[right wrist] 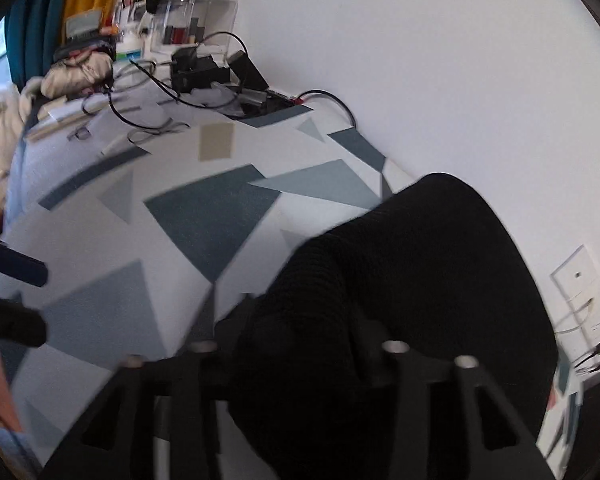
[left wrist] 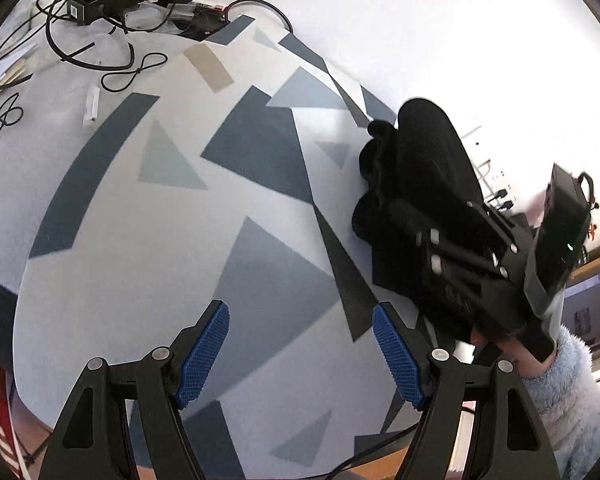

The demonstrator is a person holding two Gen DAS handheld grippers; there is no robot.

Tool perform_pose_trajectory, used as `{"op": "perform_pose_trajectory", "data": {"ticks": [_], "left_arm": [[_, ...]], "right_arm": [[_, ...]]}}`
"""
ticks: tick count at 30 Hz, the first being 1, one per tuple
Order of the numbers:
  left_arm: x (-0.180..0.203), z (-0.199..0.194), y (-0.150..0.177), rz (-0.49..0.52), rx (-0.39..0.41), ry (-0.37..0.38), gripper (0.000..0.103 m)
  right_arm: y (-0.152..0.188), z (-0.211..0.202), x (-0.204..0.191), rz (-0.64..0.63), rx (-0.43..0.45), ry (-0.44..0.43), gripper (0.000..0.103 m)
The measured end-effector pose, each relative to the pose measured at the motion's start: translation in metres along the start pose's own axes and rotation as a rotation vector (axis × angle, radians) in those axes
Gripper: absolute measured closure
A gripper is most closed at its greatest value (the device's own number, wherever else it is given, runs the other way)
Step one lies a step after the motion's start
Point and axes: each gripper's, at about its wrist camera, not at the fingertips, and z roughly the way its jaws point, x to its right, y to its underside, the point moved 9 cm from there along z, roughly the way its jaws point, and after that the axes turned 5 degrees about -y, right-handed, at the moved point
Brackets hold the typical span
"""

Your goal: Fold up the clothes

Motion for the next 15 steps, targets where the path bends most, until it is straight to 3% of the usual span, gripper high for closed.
{"op": "perform_pose_trajectory", "data": {"ticks": [2, 6, 9, 12, 15], "left_arm": [[0.018, 0.005, -0.017, 0.016, 0.017, 0.027, 0.029], [0.063, 0.001, -0.056, 0.095, 0.077, 0.103, 0.029], [0.110, 0.005, -0.077, 0.179, 0.095, 0.163, 0.029], [0.157, 0.020, -0.083, 0.284, 0.088, 0.200, 0.029], [0.188, 0.049, -0.080, 0.401, 0.050, 0.157, 0.029]], "right_arm": [[-0.004, -0.012, -0.001, 0.049, -0.004, -0.077, 0.037], [-0.009, -0.079, 0.036, 0.260, 0.098, -0.170, 0.036], [0.014, -0.128, 0.078, 0.372, 0.140, -0.086, 0.030], [0.059, -0.154, 0.106, 0.515, 0.127, -0.030, 0.030], [0.108, -0.166, 0.116, 0.697, 0.112, -0.008, 0.030]]}}
